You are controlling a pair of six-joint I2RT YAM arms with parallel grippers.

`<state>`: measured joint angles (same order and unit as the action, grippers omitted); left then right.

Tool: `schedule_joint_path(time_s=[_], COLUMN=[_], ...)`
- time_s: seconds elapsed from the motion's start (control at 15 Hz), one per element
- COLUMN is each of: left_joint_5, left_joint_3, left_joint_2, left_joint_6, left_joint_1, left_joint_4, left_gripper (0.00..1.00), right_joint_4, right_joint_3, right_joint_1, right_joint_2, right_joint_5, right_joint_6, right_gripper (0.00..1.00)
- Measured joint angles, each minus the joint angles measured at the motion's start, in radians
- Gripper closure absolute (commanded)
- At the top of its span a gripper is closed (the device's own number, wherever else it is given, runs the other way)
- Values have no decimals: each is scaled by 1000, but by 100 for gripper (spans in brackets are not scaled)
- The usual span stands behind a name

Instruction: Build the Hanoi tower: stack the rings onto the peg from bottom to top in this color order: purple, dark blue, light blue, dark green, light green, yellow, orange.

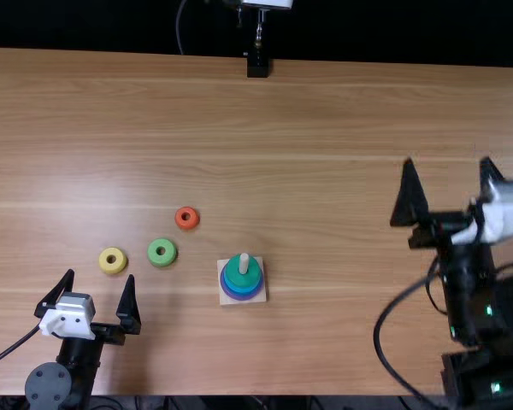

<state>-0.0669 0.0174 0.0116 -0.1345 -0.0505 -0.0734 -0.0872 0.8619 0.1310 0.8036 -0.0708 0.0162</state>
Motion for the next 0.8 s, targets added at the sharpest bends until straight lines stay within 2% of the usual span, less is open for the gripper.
schedule_joint_path(time_s=[0.13, 0.2, 0.33, 0.47, 0.67, 0.8], left_joint_5=[0, 0, 0, 0, 0, 0], left_joint_3=[0, 0, 0, 0, 0, 0], left_joint_2=[0, 0, 0, 0, 0, 0], left_joint_6=[1, 1, 0, 0, 0, 0], left_joint_1=[0, 0, 0, 0, 0, 0], left_joint_4=[-1, 0, 0, 0, -1, 0], left_gripper=[0, 0, 0, 0, 0, 0], right_joint_4=[-68, -78, -76, -73, -74, -73], right_joint_3=[-163, -242, -369, -475, -616, -710], right_joint_1=[-23, -23, -31, -40, -40, -40], right_joint_2=[-188, -277, -380, -472, -668, -781], right_joint_5=[-1, -8, -43, -89, -111, -115], right_joint_6=[-2, -4, -13, -53, -125, -146], right_gripper=[0, 0, 0, 0, 0, 0])
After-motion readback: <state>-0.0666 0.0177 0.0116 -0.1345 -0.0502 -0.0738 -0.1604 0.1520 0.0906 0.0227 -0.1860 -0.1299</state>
